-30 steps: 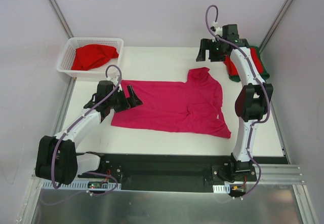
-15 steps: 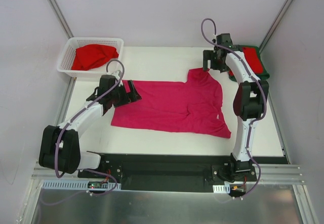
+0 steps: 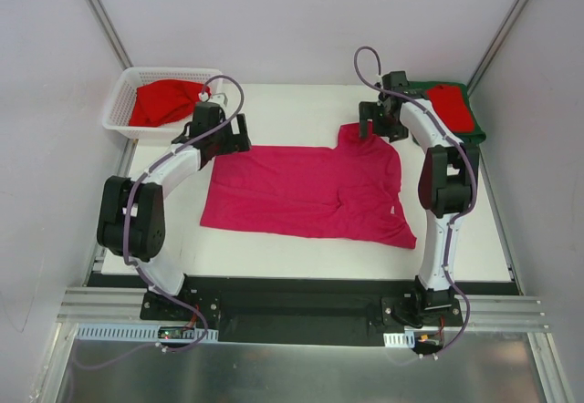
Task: Fold and stack the t-shirts
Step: Grap the side of the flattened tshirt furthest away from the robot with both arms
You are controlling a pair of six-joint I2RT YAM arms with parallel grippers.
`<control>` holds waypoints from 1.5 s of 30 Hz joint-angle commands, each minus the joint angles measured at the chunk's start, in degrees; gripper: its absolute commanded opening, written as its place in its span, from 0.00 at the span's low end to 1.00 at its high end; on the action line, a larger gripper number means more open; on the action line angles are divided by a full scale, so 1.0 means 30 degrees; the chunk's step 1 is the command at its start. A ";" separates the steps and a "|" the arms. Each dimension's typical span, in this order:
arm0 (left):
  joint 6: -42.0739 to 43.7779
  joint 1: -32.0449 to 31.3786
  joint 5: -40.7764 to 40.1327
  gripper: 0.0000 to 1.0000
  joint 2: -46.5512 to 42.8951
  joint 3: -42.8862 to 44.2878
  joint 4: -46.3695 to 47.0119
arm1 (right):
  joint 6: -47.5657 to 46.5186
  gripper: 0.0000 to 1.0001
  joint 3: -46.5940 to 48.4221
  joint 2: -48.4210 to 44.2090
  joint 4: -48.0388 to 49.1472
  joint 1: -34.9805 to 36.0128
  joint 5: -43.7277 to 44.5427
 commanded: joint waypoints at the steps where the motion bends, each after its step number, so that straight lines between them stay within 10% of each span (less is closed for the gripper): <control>1: 0.1525 -0.0017 -0.1815 0.96 0.0747 0.0426 0.0032 | 0.0309 0.99 -0.0296 -0.1133 0.0520 0.0072 -0.0511; 29: 0.2641 -0.0427 -0.3695 0.95 0.2214 0.1069 0.0032 | 0.0339 0.96 0.3246 0.2587 0.1721 -0.1011 -0.2001; 45: 0.2436 -0.0515 -0.3373 0.95 0.2215 0.0982 0.0032 | 0.0455 0.55 0.3630 0.2881 0.2746 -0.1451 -0.5578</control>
